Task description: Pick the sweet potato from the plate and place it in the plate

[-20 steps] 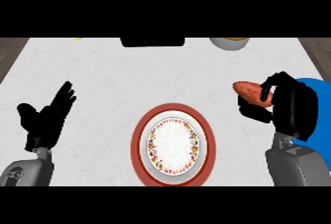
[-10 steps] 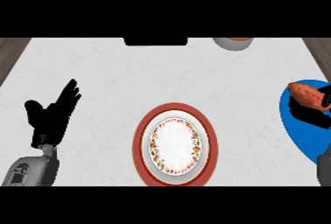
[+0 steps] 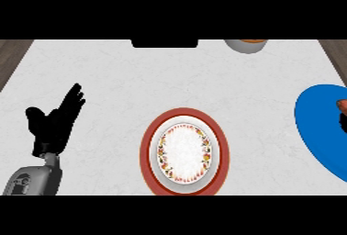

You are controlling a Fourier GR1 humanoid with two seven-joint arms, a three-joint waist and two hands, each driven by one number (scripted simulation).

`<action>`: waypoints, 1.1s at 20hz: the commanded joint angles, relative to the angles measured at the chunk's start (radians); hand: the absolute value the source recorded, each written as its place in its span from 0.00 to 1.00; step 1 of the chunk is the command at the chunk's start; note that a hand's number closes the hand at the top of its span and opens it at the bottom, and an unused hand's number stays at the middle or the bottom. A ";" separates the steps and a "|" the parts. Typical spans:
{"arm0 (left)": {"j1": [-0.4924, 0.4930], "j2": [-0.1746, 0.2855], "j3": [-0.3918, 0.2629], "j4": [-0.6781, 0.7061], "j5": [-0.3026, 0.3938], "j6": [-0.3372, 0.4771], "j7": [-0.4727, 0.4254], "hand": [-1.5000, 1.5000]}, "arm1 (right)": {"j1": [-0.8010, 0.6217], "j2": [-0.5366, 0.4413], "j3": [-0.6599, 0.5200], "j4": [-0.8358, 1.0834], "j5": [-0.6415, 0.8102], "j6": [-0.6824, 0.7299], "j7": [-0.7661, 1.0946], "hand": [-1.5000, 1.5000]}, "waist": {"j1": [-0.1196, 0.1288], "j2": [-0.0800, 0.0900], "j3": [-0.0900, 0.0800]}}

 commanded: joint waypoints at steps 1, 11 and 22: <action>-0.011 -0.002 -0.007 -0.046 0.003 0.001 0.058 0.50 | 0.016 -0.056 -0.005 0.199 -0.014 0.018 -0.117 1.00 | 0.009 0.002 0.001; -0.043 0.005 0.029 0.033 0.010 -0.030 0.028 0.50 | -0.053 -0.149 -0.099 0.441 -0.247 0.096 -0.406 0.00 | 0.001 0.000 0.000; 0.001 0.023 0.059 0.036 0.010 -0.035 -0.026 0.50 | -0.023 -0.036 -0.228 0.067 -0.616 0.243 -0.423 0.00 | -0.020 -0.006 -0.002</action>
